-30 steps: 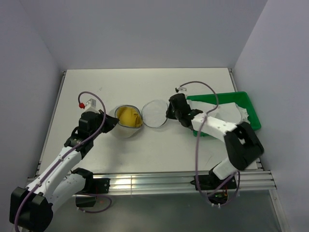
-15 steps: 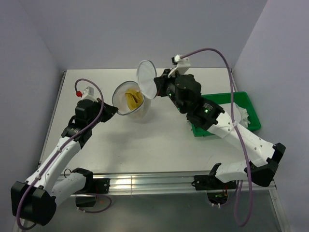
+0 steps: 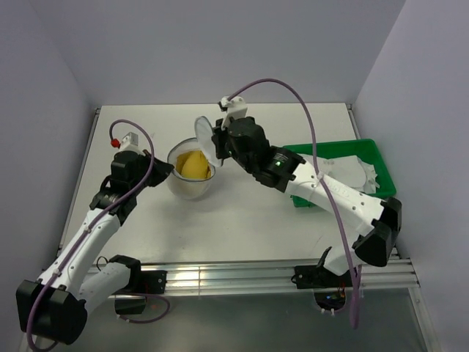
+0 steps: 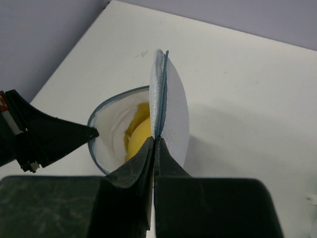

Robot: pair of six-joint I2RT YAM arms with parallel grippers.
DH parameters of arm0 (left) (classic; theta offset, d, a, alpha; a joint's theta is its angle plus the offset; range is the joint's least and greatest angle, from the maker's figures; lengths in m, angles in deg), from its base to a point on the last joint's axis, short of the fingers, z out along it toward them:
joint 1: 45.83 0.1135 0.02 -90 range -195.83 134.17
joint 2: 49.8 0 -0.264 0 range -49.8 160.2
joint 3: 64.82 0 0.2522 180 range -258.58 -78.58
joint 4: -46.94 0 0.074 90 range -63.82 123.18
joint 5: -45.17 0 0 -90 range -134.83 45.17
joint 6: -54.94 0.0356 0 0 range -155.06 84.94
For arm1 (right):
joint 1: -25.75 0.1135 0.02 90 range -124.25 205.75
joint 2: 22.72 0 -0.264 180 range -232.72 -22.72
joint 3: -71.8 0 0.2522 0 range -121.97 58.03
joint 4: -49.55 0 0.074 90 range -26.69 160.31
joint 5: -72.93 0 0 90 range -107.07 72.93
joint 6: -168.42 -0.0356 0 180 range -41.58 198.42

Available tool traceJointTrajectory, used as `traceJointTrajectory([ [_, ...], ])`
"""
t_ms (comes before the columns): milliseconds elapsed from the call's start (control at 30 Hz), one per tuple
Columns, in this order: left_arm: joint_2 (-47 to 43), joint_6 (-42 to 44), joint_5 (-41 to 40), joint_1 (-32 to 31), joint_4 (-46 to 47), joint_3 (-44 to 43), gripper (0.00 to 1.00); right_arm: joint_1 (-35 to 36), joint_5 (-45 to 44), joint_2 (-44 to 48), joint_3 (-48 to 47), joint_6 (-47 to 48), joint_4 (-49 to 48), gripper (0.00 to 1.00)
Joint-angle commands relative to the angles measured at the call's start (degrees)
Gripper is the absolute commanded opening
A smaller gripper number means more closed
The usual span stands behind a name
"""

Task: Place the bra in the laundry bag and zip it closed

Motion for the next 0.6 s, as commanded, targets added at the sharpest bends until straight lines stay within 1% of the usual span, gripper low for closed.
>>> traceJointTrajectory([
  [0, -1.0, 2.2, -3.2, 3.6, 1.4, -3.3, 0.00, 0.1, 5.5, -7.3, -8.6, -1.4, -0.3, 0.00],
  [33, -0.5, 2.0, -2.7, 4.8, 1.2, -3.1, 0.00, 0.1, 6.0, -9.1, -12.3, -1.7, 0.0, 0.00],
  [100, 0.3, 2.1, 0.1, 7.5, 0.7, -3.6, 0.00, 0.1, 8.2, -10.6, -12.5, -2.6, -2.3, 0.00],
  [133, 0.1, 2.2, 1.6, 9.2, -0.3, -3.7, 0.00, 0.1, 11.1, -10.7, -12.3, -3.8, -3.6, 0.00],
  [167, -0.2, 2.4, 2.3, 12.8, -0.8, -3.9, 0.00, 0.1, 12.6, -10.8, -12.4, -4.4, -5.6, 0.00],
  [200, -0.8, 2.8, 3.0, 14.7, -1.0, -3.8, 0.00, 0.1, 13.6, -10.9, -12.6, -4.8, -6.3, 0.00],
  [233, -1.7, 3.9, 3.8, 16.8, -1.4, -3.9, 0.00, 0.1, 14.4, -12.0, -13.4, -5.8, -5.5, 0.00],
  [267, -1.8, 4.4, 3.7, 20.8, -2.2, -3.8, 0.00, 0.1, 15.0, -12.8, -14.8, -6.5, -5.1, 0.00],
  [300, -1.9, 5.6, 3.0, 22.1, -3.1, -3.8, 0.00, 0.1, 15.7, -13.3, -14.6, -7.6, -5.1, 0.00],
  [333, -1.6, 5.7, 0.0, 22.6, -4.0, -3.7, 0.00, 0.0, 17.3, -14.4, -13.9, -10.5, -6.7, 0.00],
  [367, -1.2, 5.6, -0.4, 23.2, -3.9, -3.0, 0.00, 0.1, 18.1, -14.9, -11.9, -12.1, -7.7, 0.00],
  [433, -0.1, 5.1, 1.5, 24.9, -3.2, -1.3, 0.00, 0.1, 18.6, -16.2, -9.0, -15.9, -10.3, 0.00],
  [467, 0.4, 5.0, 4.1, 27.3, -2.8, -0.8, 0.00, 0.1, 18.1, -16.8, -7.7, -16.6, -11.4, 0.00],
  [500, 1.1, 5.2, 5.2, 28.2, -2.8, -0.2, 0.00, 0.0, 17.5, -18.2, -7.7, -17.1, -11.0, 0.00],
  [533, 1.3, 5.4, 5.4, 28.7, -2.7, -0.2, 0.00, -0.1, 16.7, -18.7, -7.6, -17.6, -10.7, 0.00],
  [567, 1.5, 5.6, 5.2, 28.9, -3.1, -0.3, 0.03, -0.1, 15.8, -19.2, -7.0, -17.8, -11.1, 0.00],
])
